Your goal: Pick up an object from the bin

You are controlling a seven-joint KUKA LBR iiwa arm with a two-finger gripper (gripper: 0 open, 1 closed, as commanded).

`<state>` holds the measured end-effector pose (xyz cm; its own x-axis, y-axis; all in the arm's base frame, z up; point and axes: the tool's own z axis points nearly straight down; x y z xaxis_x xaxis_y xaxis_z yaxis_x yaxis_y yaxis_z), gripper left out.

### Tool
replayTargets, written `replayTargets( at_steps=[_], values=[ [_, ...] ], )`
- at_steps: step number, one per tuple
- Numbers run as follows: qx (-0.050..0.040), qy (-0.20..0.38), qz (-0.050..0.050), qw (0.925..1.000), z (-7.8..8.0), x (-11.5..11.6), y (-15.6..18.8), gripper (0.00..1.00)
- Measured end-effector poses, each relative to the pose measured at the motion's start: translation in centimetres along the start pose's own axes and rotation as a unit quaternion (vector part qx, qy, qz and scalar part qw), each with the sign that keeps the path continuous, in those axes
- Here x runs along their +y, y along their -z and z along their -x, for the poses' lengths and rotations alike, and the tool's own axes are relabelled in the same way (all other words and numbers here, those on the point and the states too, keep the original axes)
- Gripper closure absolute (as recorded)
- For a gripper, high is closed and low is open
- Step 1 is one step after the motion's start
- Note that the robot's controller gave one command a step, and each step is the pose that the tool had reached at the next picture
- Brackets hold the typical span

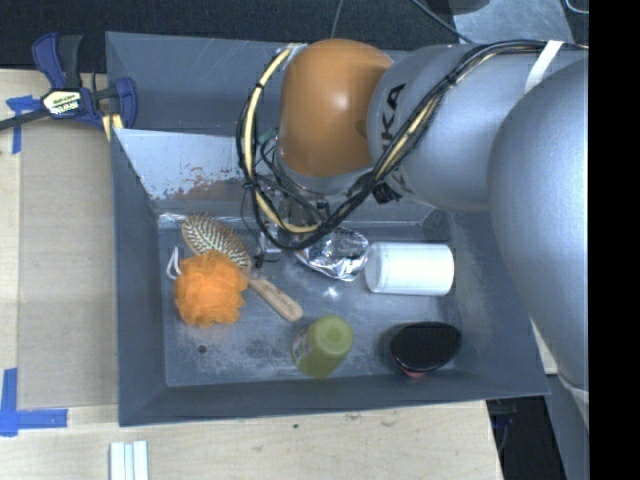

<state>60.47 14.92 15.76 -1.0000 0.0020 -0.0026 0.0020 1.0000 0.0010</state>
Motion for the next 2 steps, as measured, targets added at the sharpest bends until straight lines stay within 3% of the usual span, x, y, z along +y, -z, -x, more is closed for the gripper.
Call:
replayTargets(
  at_steps=[1, 2],
  values=[
    [-0.0048, 0.126, 0.001, 0.9921, -2.7, -1.7, -8.6, 0.0],
    [-0.0075, 0.137, -0.001, 0.9906, 1.4, 3.1, -8.6, 0.0]
  ],
)
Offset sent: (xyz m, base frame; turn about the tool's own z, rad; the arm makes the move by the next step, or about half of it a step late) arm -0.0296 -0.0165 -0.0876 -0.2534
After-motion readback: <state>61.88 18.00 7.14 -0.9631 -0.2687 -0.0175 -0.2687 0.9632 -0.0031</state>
